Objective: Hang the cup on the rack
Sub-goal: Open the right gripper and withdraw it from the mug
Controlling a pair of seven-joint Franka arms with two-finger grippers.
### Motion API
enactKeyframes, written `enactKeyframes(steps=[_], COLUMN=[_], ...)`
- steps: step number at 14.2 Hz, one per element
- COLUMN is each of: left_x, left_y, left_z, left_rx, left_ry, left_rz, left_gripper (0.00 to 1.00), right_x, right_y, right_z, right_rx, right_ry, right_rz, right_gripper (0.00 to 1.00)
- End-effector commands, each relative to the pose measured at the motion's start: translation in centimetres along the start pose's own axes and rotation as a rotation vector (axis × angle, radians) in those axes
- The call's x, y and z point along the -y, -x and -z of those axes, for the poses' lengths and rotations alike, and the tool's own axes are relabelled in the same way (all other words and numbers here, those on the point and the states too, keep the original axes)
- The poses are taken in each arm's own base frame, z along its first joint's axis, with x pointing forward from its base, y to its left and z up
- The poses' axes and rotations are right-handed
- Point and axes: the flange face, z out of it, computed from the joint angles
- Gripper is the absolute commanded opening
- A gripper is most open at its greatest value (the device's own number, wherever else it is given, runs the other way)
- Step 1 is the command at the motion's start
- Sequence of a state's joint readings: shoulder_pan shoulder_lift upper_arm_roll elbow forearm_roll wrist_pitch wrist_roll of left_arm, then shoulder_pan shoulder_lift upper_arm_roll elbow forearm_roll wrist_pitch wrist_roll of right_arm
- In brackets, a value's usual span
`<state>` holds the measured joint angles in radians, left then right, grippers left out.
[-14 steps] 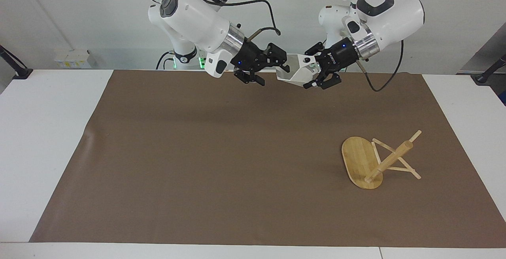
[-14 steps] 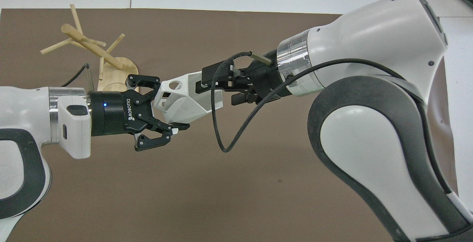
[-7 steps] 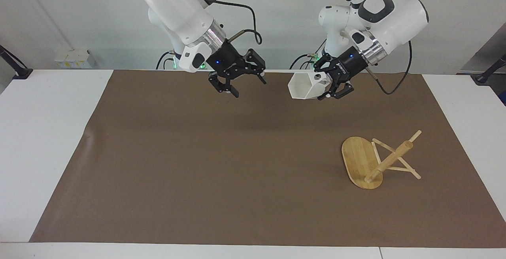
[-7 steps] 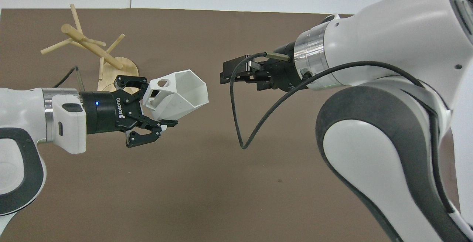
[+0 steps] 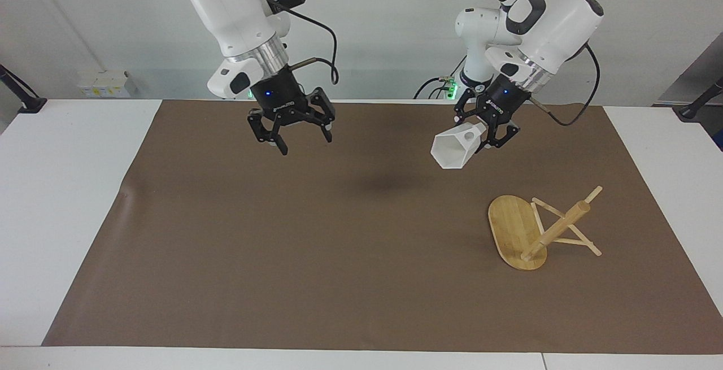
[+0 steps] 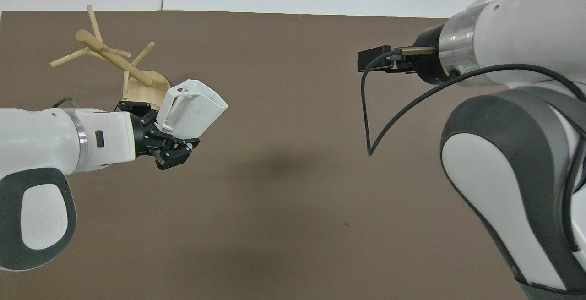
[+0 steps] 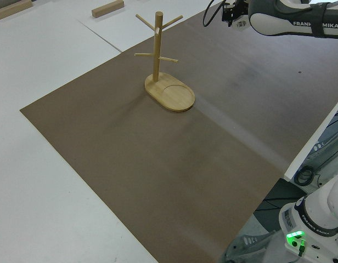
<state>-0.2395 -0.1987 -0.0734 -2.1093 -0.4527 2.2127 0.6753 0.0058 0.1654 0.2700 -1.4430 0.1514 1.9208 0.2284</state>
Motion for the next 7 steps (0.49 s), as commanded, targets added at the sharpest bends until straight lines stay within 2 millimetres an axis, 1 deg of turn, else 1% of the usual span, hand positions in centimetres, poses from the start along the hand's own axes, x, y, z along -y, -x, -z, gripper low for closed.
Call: enactKeyframes(steps=[1,3,4,6,7], left_x=[0.0,0.4,1.3,2.7,3.6], left_y=[0.0,-0.4,-1.0,-1.3,-1.5], left_z=[-1.1,-1.2,-1.9,-1.3,-0.9], left_rx=[0.057,0.067,0.082,0.065,0.055], left_ry=[-0.082,-0.135,-0.138,-0.155,-0.192], left_rz=[0.076,0.059,0.077,0.1,0.09], left_gripper=[0.0,0.0,0.0,0.0,0.0], right_x=[-5.1,-9.6,-10.9,-13.5,-14.5], right_y=[-0.3,-0.9,-1.0,-0.6,-0.2], right_z=[1.5,2.1,2.2,2.8,2.8], right_rx=[-0.011,-0.017,-0.01,0.005,0.021], right_ry=[0.087,0.147,0.173,0.257,0.295], right_rz=[-0.043,-0.096,-0.098,-0.051,-0.025], right_gripper=[1.0,1.0,1.0,1.0,1.0])
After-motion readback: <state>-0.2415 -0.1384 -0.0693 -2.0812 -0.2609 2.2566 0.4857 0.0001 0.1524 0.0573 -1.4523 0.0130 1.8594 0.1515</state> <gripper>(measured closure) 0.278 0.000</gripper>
